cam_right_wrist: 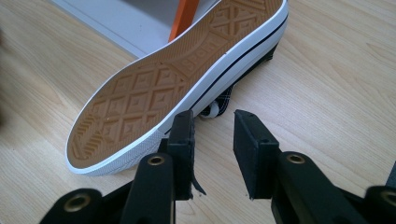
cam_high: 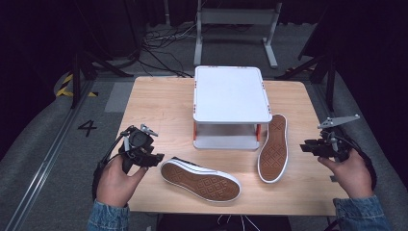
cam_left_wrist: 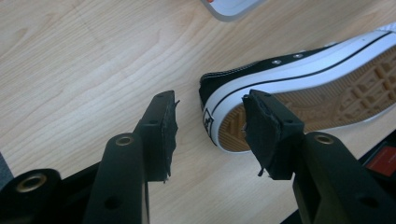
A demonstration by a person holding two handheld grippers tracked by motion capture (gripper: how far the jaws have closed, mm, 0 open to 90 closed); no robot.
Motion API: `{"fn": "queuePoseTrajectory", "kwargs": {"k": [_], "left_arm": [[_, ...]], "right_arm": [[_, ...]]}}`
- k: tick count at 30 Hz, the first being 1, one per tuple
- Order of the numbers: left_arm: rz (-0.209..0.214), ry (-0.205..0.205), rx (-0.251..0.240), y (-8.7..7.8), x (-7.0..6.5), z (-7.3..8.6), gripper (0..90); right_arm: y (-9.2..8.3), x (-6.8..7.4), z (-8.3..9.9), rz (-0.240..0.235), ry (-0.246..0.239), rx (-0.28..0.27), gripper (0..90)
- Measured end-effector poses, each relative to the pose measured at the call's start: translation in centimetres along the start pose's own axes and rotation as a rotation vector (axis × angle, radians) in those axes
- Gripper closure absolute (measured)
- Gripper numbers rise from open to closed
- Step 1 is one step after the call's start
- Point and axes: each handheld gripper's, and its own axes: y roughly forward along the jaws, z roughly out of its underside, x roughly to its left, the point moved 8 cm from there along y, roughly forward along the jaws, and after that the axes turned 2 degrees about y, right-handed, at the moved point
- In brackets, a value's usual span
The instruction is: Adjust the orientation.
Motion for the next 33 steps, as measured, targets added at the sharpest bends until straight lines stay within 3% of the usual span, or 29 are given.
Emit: {"fn": "queuePoseTrajectory", "kwargs": {"k": [7, 9, 10, 14, 16, 23, 29, 33], "left_arm": [[0.09, 0.133, -0.003, 0.5, -3.0, -0.5, 74.5], [0.127, 0.185, 0.032, 1.2, -4.0, -0.4, 80.5], [0.127, 0.185, 0.032, 1.2, -4.0, -0.4, 82.5], [0.171, 0.309, 0.118, 3.3, -6.1, 0.0, 85.8], [0.207, 0.334, 0.148, 4.1, -6.8, 0.2, 86.2], [0.274, 0.376, 0.218, 6.4, -8.7, 0.7, 86.1], [0.267, 0.374, 0.264, 8.2, -8.9, 0.8, 85.2], [0.277, 0.357, 0.243, 8.4, -8.7, 0.4, 85.5]], "right_arm": [[-0.3, 0.0, 0.2, 0.004, -0.002, -0.014, 68.7], [-0.2, 0.1, 0.3, 0.005, -0.007, -0.013, 68.6], [-0.2, 0.1, 0.3, 0.005, -0.008, -0.009, 68.4], [0.0, 0.2, 0.4, 0.002, -0.01, -0.006, 68.1], [0.0, 0.2, 0.4, 0.003, -0.011, -0.008, 67.9], [0.2, 0.2, 0.6, 0.003, -0.012, -0.001, 67.0], [0.3, 0.3, 0.6, 0.005, -0.015, -0.003, 66.2], [0.2, 0.2, 1.0, 0.013, -0.007, 0.001, 65.6]]}}
